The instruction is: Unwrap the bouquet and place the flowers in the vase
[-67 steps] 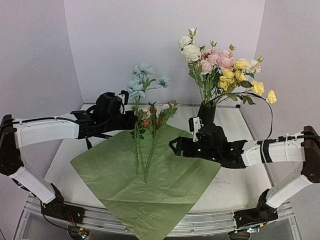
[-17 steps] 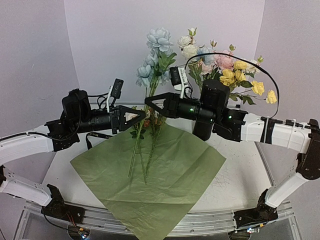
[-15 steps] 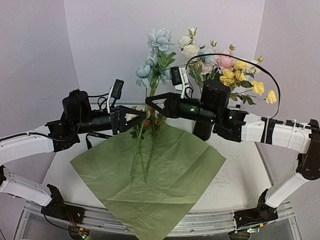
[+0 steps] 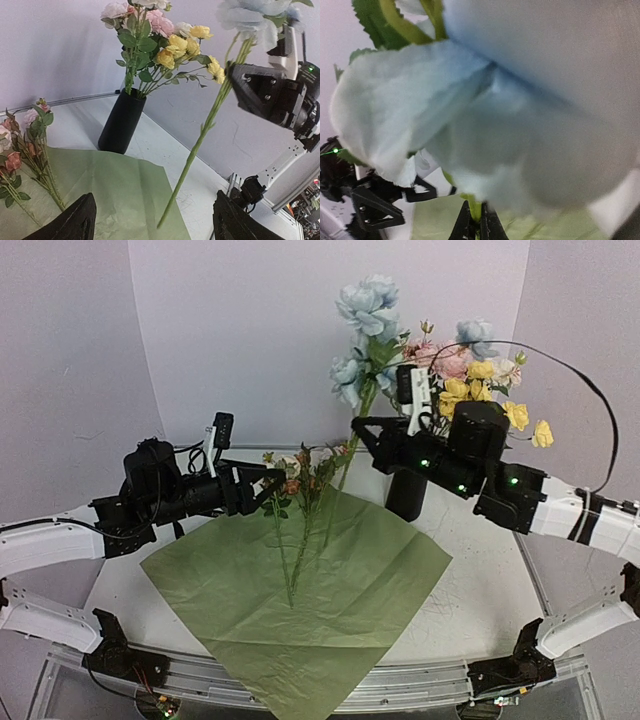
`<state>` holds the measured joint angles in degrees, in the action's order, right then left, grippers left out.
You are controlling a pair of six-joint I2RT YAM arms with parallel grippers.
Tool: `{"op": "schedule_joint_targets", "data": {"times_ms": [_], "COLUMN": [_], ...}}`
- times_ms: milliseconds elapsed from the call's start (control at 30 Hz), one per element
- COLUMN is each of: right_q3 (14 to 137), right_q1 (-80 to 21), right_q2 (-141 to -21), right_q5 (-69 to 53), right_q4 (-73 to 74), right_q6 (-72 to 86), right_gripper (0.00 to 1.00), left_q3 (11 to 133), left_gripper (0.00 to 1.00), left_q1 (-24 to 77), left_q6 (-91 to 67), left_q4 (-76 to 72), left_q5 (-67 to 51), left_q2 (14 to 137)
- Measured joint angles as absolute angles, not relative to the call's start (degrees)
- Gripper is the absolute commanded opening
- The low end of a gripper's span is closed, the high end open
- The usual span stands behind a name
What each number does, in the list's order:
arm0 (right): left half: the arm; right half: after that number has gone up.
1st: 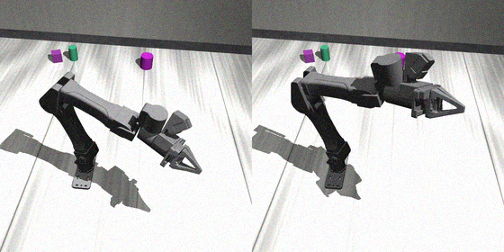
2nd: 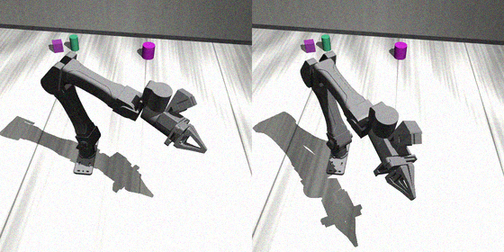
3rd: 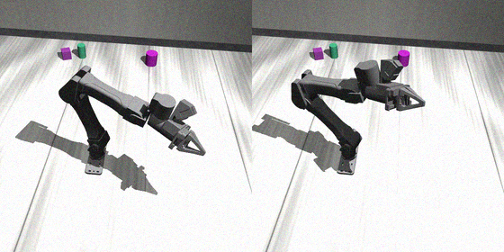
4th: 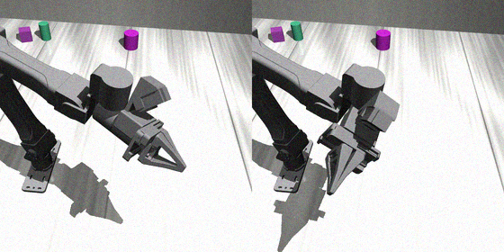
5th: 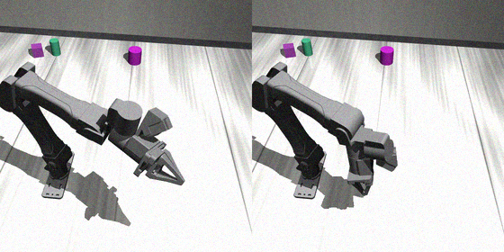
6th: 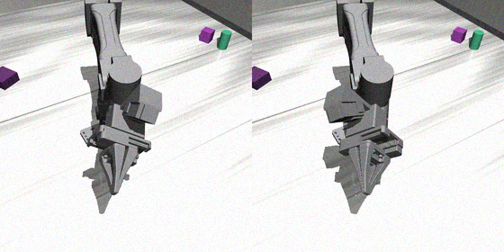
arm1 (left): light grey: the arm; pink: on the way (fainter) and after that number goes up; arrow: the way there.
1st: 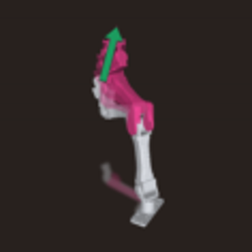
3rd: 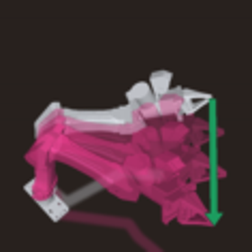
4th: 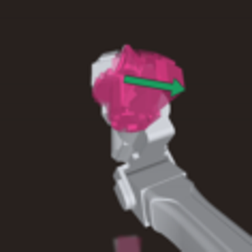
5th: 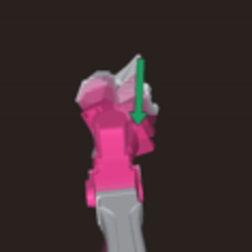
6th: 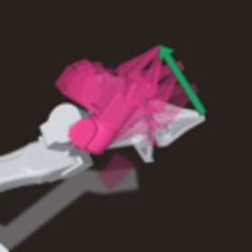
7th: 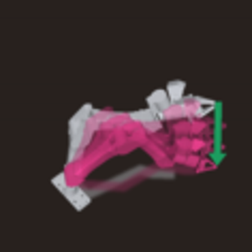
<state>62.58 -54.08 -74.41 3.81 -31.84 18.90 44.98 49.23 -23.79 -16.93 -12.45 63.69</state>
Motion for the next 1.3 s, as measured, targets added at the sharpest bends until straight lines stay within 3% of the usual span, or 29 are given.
{"op": "schedule_joint_targets", "data": {"times_ms": [233,433,700,1300], "right_q3": [63.5,68.3,71.7,66.7], "right_q1": [-53.9,-49.3,-37.2,-28.5], "right_q2": [-68.0,-69.9,-73.4,-80.9], "right_q5": [23.8,28.1,26.6,24.4], "right_q4": [-32.0,-32.6,-35.4,-44.7], "right_q6": [-2.1,-12.1,-12.1,-1.0], "right_gripper": [0.0,0.0,0.0,0.0], "left_q3": [44.5,44.5,44.5,44.5], "left_gripper": [0.82,0.82,0.82,0.82], "left_q1": [49.2,49.2,49.2,49.2], "left_q6": [-23.8,-23.7,-23.6,-22.3], "left_q4": [-17.0,-17.0,-17.0,-17.0], "left_q5": [-8.4,-7.4,-7.0,-5.6], "left_q2": [63.8,64.7,65.2,66.3]}}
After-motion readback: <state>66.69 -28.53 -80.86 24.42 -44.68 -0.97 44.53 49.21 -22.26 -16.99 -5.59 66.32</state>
